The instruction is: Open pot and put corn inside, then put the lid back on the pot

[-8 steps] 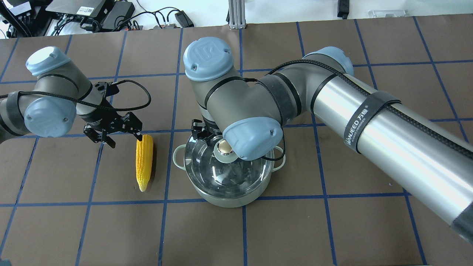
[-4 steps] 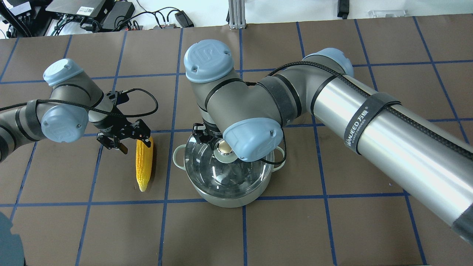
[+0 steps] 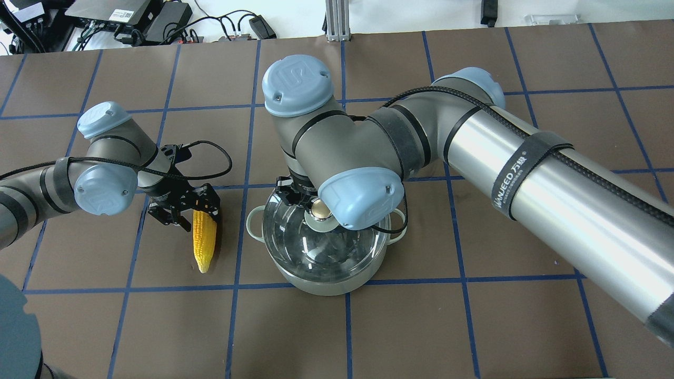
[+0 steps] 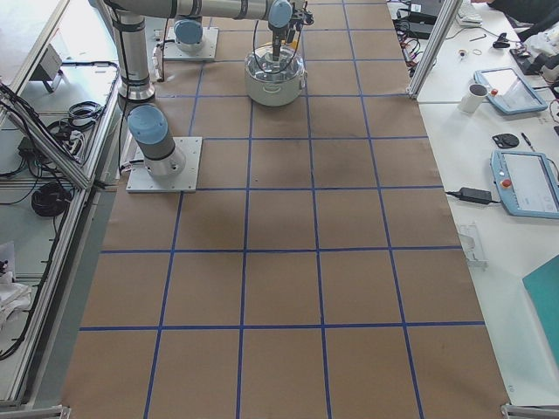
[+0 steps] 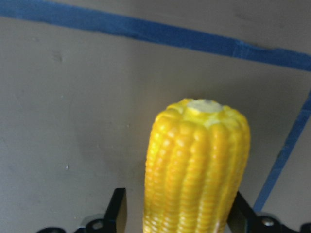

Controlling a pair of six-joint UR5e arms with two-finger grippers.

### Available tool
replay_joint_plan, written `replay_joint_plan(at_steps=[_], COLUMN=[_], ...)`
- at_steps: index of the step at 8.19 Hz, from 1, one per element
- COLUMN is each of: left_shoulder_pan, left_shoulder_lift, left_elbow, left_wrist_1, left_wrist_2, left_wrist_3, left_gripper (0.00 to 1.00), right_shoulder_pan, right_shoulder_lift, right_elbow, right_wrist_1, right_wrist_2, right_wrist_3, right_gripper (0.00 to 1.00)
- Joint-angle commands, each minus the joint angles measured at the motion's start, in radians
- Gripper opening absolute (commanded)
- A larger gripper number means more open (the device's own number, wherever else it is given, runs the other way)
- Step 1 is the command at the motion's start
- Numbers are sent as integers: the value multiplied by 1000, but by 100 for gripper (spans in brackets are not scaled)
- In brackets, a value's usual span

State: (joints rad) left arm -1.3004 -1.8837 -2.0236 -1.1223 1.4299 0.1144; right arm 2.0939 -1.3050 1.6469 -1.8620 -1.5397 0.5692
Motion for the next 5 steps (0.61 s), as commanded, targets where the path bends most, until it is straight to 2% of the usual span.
replay_joint_plan(at_steps=[1,2,3,5], left_shoulder_pan=[0,-2,-2,-5], left_shoulder_lift=[-2,0,3,44], left_elbow=[-1,0,2,2], left_wrist_1=[3,3,-1,-11], left_wrist_2=[-5,-5,-3,-3], left_wrist_3=[-89,-120,-125,-124], left_gripper=[24,13,7,0], right_shoulder_pan=[0,0,-3,-49], right_shoulder_lift=[-8,-23,-63,-146], right_elbow=[-9,-16,-18,-30], right_wrist_1=[-2,0,24,107], right_wrist_2=[1,0,0,-14], right_wrist_3=[3,0,-3,-90], right_gripper=[0,0,0,0])
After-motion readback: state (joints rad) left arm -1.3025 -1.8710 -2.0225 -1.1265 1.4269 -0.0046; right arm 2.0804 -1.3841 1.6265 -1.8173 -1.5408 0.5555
